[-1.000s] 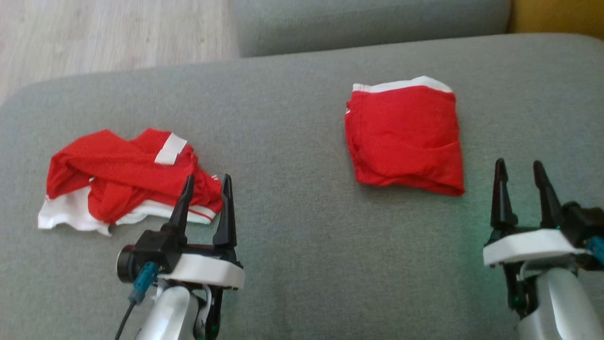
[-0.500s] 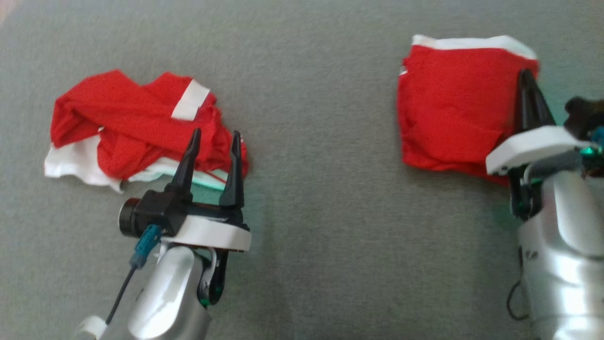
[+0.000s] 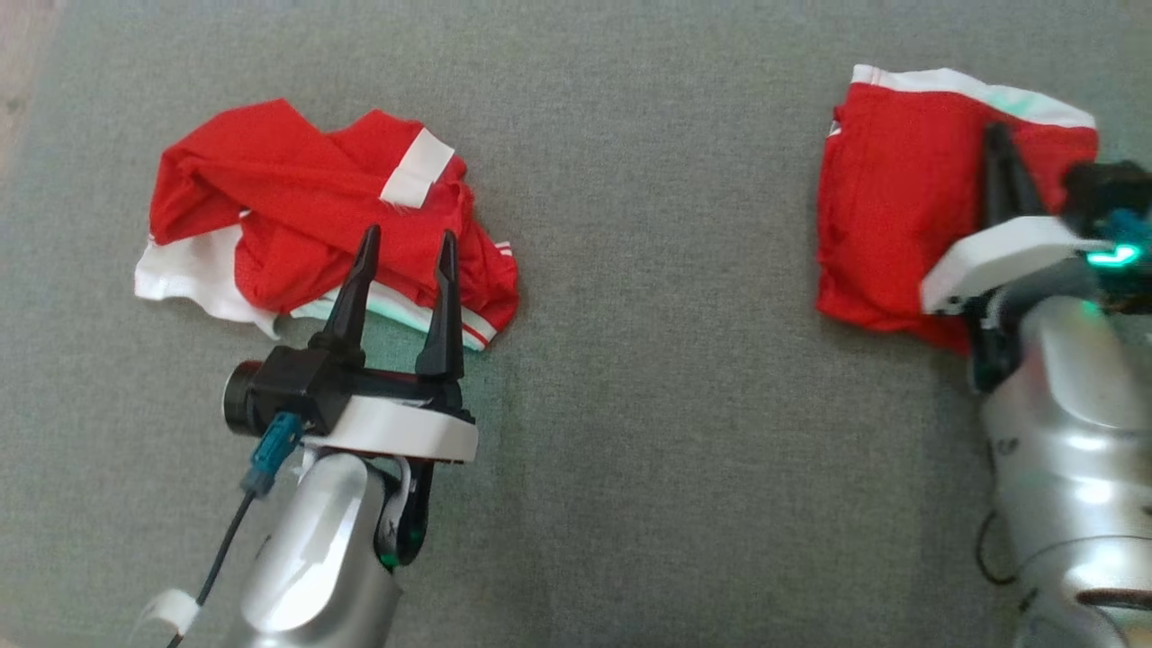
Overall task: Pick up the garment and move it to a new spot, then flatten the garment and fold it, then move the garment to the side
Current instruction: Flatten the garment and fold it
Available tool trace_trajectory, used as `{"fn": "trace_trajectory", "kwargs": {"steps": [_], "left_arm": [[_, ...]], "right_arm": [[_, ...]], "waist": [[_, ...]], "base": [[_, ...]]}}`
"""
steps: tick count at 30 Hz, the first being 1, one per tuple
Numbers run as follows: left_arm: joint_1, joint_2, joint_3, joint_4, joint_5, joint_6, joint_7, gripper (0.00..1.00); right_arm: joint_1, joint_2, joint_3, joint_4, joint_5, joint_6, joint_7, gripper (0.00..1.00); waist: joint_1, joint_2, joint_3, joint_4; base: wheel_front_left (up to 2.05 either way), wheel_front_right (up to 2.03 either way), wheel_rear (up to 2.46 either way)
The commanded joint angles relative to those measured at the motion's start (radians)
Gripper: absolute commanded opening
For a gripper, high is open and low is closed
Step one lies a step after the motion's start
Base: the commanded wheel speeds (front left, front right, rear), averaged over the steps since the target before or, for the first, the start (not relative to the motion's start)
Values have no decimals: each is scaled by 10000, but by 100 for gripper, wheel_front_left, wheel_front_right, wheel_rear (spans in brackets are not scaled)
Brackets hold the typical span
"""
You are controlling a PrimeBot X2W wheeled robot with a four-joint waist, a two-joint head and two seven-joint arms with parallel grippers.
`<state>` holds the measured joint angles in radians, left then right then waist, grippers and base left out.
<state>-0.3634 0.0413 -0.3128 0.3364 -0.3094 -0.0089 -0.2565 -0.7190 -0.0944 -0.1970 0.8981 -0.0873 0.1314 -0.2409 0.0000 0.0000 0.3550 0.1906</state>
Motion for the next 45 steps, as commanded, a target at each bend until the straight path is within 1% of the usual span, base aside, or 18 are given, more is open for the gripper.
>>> {"fn": "trace_trajectory", "kwargs": {"steps": [1,2,3,5,9,13,17,19,20,24,27,31,34,35,36,37,41,45], "left_arm": [[-85,89,352,-276,9,34,-53,100],[-80,89,337,-286,-9,39,-53,100],[-79,89,291,-308,-53,65,-53,100],[-83,89,226,-330,-93,89,-53,100],[-94,89,134,-351,-121,122,-53,100],[-62,89,135,-282,-129,144,-53,100],[12,89,200,-227,-95,133,-53,100],[86,89,270,-230,-74,107,-53,100],[182,89,365,-251,-73,106,-53,100],[395,89,497,-278,-94,95,-53,100],[586,89,508,-361,-125,-43,-53,100],[863,89,540,-381,-81,-21,-53,100],[1015,89,580,-394,-84,41,-53,100],[1068,89,598,-407,-81,60,-53,100],[1122,89,613,-421,-77,70,-53,100],[1183,89,627,-427,-72,73,-53,100],[1390,89,687,-376,-28,69,-53,100],[1416,89,701,-336,-10,48,-53,100]], "right_arm": [[-332,316,454,-203,87,-7,-137,0],[-374,358,669,-187,175,-7,-160,0],[-400,410,1161,-82,352,-7,-184,0],[-400,431,1731,131,578,-7,-193,0],[-331,438,2902,1024,1152,-7,51,0],[-319,439,3282,1564,1620,-7,46,0],[-242,440,3291,1440,2053,-7,-117,0],[-99,440,3133,1127,2091,-7,-182,0],[170,441,2917,460,2196,-7,-199,0],[1125,441,2455,-1281,2282,-7,-204,0],[1927,441,2309,-2441,2272,-7,-206,0],[2975,441,2032,-3585,2406,-7,-206,0],[3724,441,1854,-4196,2616,-7,-207,0],[3955,441,1830,-4378,2657,-7,-207,17],[4179,441,1803,-4564,2648,-7,-207,78],[4400,441,1788,-4713,2664,-7,-207,100],[5043,442,1839,-5065,2837,-7,-207,100],[5207,442,1791,-5188,2849,-7,-208,100]], "waist": [[0,0,-118,-37],[0,0,-150,-43],[0,0,-202,-46],[0,0,-213,-34],[0,0,-213,-48],[0,0,-368,-152],[0,0,-597,-338],[0,0,-808,-505],[0,0,-1017,-674],[0,0,-1452,-1037],[0,0,-1744,-1343],[0,0,-2078,-1660],[0,0,-2234,-1827],[0,0,-2266,-1878],[0,0,-2290,-1917],[0,0,-2319,-1951],[0,0,-2377,-2033],[0,0,-2365,-2012]], "base": [[0,0,0],[0,0,0],[0,0,0],[0,0,0],[0,0,0],[0,0,0],[0,0,0],[0,0,0],[0,0,0],[0,0,0],[0,0,0],[0,0,0],[0,0,0],[0,0,0],[0,0,0],[0,0,0],[0,0,0],[0,0,0]]}}
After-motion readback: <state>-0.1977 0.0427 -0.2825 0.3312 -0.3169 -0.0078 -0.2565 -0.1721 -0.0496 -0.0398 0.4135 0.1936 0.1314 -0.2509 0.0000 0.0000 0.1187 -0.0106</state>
